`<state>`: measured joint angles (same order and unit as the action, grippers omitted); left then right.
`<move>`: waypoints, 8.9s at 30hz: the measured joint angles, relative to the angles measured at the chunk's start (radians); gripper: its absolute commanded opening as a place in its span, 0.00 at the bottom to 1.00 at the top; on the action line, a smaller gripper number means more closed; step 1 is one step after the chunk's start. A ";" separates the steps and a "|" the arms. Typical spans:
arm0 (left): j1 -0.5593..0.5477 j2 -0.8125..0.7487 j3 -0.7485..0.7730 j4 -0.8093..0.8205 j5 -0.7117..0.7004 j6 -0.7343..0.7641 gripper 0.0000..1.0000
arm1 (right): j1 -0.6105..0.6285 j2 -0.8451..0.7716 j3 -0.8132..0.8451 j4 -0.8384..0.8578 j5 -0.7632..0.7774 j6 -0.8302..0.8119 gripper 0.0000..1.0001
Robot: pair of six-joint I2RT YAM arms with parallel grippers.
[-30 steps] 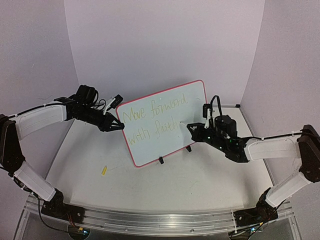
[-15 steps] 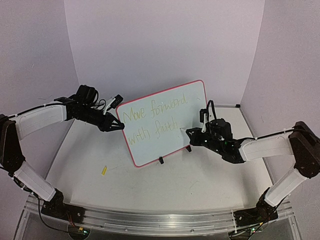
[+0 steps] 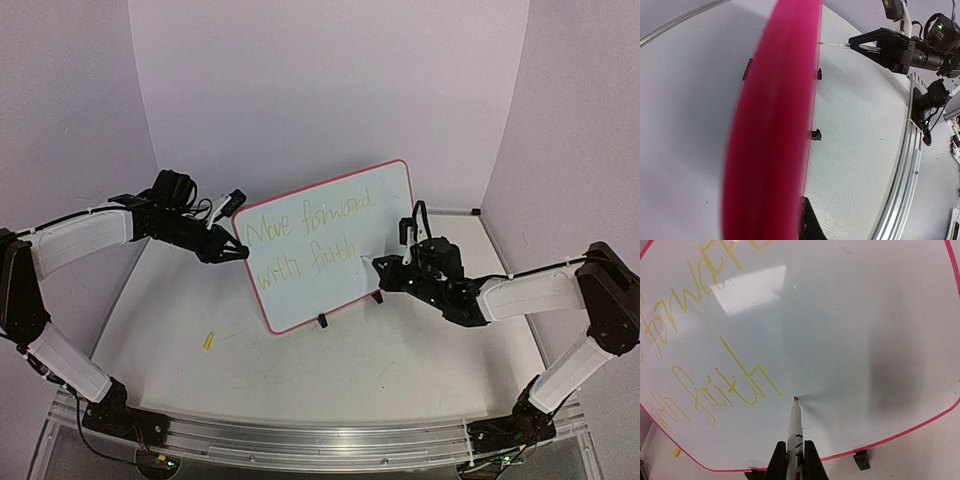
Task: Write a sentence on the whiteboard
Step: Pick up the pen cap from the center of the board, then insert the pen cap into the whiteboard marker.
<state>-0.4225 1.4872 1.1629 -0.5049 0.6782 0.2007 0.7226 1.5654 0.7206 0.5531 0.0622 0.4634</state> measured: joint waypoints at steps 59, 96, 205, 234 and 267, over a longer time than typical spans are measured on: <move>-0.037 -0.466 -0.537 -0.029 -0.773 -0.870 0.71 | 0.000 -0.648 -0.094 -0.451 -0.083 -0.045 0.00; -0.282 -0.074 -0.510 -0.035 -0.786 -0.845 0.27 | 0.000 -0.647 -0.156 -0.467 -0.105 0.052 0.00; -0.570 -0.111 -0.040 0.035 -0.166 -0.043 0.00 | -0.015 -0.137 0.379 -0.784 -1.131 -0.009 0.00; -0.588 -0.111 -0.040 0.033 -0.181 -0.042 0.00 | -0.001 -0.100 0.379 -0.784 -1.182 -0.010 0.00; -0.612 -0.092 -0.047 -0.072 -0.132 -0.053 0.00 | 0.081 0.054 0.437 -0.799 -1.241 -0.045 0.00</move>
<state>-1.0344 1.3949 1.1164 -0.5774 0.5462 0.1477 0.8037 1.6193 1.1576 -0.2456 -1.1791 0.4188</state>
